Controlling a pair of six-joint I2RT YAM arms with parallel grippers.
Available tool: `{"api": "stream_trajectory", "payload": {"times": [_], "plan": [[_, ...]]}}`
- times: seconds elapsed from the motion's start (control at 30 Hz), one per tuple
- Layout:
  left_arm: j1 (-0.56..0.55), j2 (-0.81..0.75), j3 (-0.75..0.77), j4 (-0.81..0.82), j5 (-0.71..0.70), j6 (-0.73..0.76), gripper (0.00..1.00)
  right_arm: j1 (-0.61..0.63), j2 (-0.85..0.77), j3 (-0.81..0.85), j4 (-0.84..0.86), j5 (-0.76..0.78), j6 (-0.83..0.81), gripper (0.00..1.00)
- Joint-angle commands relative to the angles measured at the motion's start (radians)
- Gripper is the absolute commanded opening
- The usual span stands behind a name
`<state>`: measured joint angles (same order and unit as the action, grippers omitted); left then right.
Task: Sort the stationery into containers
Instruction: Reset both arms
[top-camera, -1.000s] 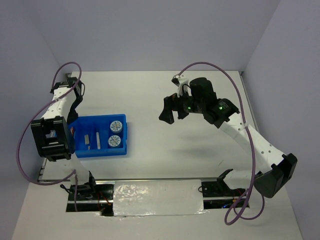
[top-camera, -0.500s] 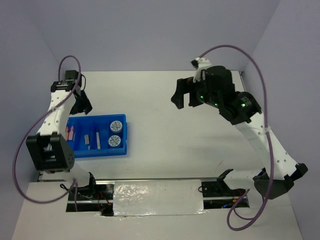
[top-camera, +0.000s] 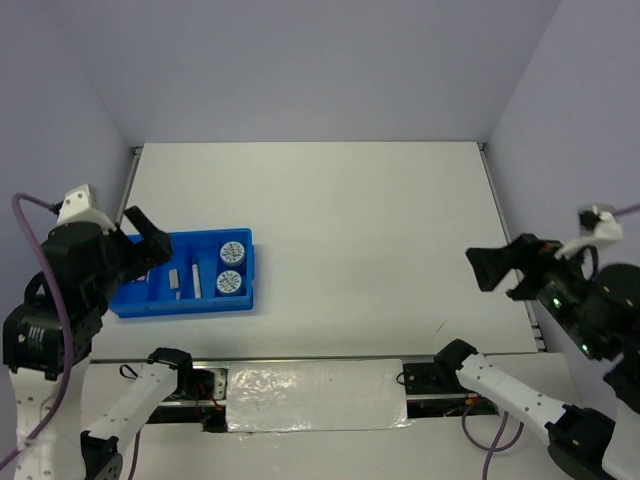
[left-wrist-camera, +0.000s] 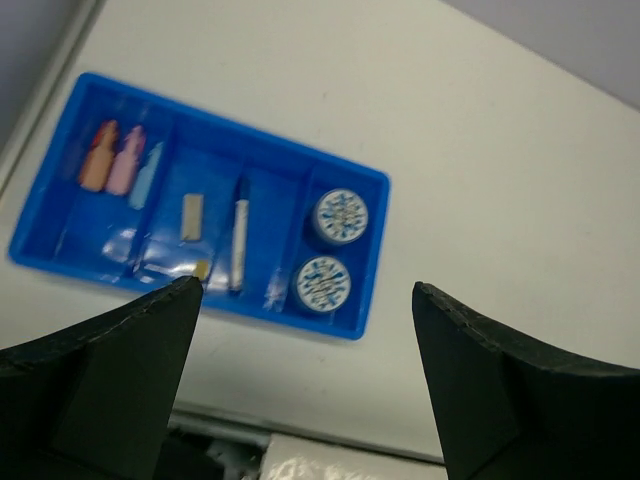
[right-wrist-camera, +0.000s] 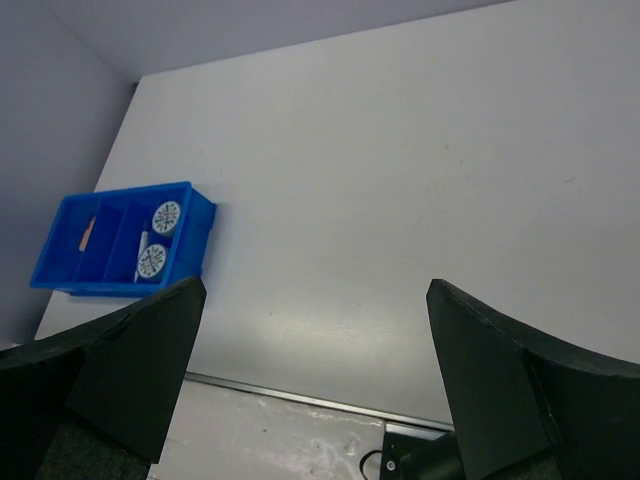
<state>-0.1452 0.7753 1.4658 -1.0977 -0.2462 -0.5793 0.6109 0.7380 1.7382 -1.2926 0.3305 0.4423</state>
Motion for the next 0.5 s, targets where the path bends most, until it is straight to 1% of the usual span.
{"api": "stream_trajectory", "payload": {"times": [0.0, 0.1, 0.2, 0.33, 0.47], "plan": [[-0.025, -0.054, 0.01, -0.177, -0.163, 0.009, 0.99, 0.003, -0.074, -0.04, -0.144, 0.097, 0.006, 1.0], [-0.027, -0.164, 0.01, -0.257, -0.232, 0.01, 0.99, 0.003, -0.149, -0.074, -0.149, 0.11, -0.082, 1.0], [-0.027, -0.263, 0.03, -0.263, -0.245, 0.062, 0.99, 0.003, -0.209, -0.072, -0.148, 0.133, -0.085, 1.0], [-0.027, -0.318, 0.076, -0.275, -0.254, 0.13, 0.99, 0.003, -0.201, -0.092, -0.149, 0.13, -0.102, 1.0], [-0.028, -0.343, 0.058, -0.275, -0.245, 0.121, 0.99, 0.003, -0.184, -0.121, -0.143, 0.119, -0.094, 1.0]]}}
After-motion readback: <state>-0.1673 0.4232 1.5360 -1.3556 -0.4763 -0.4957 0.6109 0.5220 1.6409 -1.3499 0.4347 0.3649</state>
